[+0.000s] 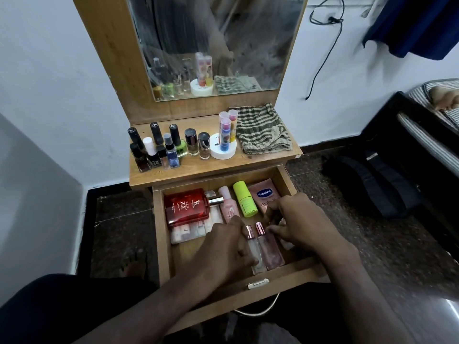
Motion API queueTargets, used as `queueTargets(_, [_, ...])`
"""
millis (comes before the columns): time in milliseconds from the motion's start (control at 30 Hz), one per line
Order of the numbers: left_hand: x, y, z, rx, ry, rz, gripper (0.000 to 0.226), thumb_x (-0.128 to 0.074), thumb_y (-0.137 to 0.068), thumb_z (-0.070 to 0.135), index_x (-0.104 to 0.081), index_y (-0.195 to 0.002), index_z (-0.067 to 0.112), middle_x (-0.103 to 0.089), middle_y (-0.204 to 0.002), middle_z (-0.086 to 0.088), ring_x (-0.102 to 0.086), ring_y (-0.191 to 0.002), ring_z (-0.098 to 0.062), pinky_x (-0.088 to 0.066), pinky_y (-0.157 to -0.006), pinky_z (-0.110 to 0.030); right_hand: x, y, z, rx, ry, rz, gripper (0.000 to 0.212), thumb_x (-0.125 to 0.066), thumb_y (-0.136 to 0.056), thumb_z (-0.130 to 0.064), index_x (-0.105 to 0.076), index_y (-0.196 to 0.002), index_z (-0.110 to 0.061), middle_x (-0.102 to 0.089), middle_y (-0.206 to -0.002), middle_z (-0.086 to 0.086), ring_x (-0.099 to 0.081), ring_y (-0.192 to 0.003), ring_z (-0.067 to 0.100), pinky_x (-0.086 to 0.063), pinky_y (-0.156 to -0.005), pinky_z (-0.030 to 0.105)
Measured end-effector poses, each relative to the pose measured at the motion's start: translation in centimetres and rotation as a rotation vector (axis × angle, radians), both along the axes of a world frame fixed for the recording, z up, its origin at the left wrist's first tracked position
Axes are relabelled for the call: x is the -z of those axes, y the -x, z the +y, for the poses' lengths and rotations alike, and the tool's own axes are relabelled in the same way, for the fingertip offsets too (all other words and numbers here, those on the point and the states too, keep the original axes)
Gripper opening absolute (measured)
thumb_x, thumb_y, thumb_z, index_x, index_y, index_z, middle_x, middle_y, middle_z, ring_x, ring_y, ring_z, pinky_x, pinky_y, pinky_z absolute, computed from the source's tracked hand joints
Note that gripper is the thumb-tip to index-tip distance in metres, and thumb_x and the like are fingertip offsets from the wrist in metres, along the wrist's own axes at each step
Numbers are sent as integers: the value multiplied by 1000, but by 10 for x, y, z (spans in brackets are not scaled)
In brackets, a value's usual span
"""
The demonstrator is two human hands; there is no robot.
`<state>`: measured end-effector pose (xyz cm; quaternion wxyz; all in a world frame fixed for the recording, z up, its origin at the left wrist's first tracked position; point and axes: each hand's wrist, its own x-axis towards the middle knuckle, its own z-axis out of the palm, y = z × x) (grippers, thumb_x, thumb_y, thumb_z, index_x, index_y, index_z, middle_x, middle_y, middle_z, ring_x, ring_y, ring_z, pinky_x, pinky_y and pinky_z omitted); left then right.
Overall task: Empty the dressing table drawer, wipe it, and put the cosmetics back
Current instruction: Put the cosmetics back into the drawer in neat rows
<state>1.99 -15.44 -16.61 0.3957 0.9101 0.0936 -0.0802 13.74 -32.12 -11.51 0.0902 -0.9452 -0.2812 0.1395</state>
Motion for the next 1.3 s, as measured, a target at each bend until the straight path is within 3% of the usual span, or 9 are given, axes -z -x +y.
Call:
queueTargets(167, [1, -6, -4, -22, 88, 27, 50, -89, -83, 19, -52, -117, 21, -74, -87, 3, -73, -80, -8, -63, -75, -36, 2, 2, 3, -15, -16, 25, 15, -85, -83, -37, -74, -94, -37, -69, -85, -18, -65, -85, 2, -59, -80, 32])
queueTargets(300, [-1, -4, 2, 4, 73, -10, 46, -86, -86, 20, -53, -118, 21, -72, -87, 5, -71, -80, -7, -60, -73, -33, 4, 3, 5, -32, -39, 31, 16, -85, -83, -35, -75, -96, -35, -71, -85, -15, -65, -84, 1, -60, -78, 33])
queueTargets(433, [-1, -5, 14, 83, -39, -174, 41, -81, -90, 28, -54, -121, 25, -74, -97, 3, -71, -85, -8, -62, -74, -35, 8, 3, 9, -80, -158, -36, 13, -84, -85, -31, -78, -96, -31, -76, -87, -10, -66, -74, 3, -60, -77, 31])
queueTargets(600, [-10, -10, 32, 103, -203, -375, 27, -72, -97, 35, -60, -119, 23, -74, -101, 4, -69, -86, -8, -60, -72, -32, 8, 10, 20, -112, -433, -92, 17, -84, -85, -19, -80, -101, -21, -77, -90, -11, -63, -73, -2, -47, -71, 4])
queueTargets(733, [-17, -3, 43, 131, -218, -442, 20, -65, -99, 41, -62, -110, 25, -70, -99, 9, -65, -86, -3, -58, -72, -30, 11, 16, 25, -129, -466, -144, 28, -86, -83, -18, -78, -109, -21, -75, -103, -10, -56, -91, -4, -35, -79, -1])
queueTargets(833, [-24, 3, 49, 152, -229, -458, 18, -66, -101, 39, -61, -113, 28, -68, -103, 11, -61, -89, 0, -57, -75, -27, 10, 20, 28, -121, -486, -163, 30, -85, -84, -20, -76, -113, -22, -73, -109, -11, -56, -98, -2, -39, -84, 3])
queueTargets(1033, [-89, 8, 90, 15, -257, -550, 13, -69, -99, 38, -65, -109, 32, -69, -102, 16, -62, -87, 2, -58, -77, -21, -14, 39, 49, -153, -573, -241, 22, -79, -87, -23, -77, -109, -21, -76, -105, -7, -61, -96, 2, -54, -84, 29])
queueTargets(1200, [-140, 15, 148, -280, -222, -608, 9, -76, -95, 36, -71, -103, 36, -70, -94, 22, -65, -81, 5, -57, -74, -17, -49, 50, 87, -125, -592, -274, 20, -79, -88, -21, -75, -109, -23, -74, -102, -7, -66, -94, 12, -52, -77, 23])
queueTargets(1300, [-153, 19, 183, -382, -200, -647, 8, -78, -92, 35, -73, -99, 36, -74, -93, 22, -68, -79, 2, -56, -73, -18, -70, 53, 118, -145, -596, -264, 27, -75, -91, -30, -75, -116, -23, -74, -106, -7, -66, -97, 10, -54, -81, 28])
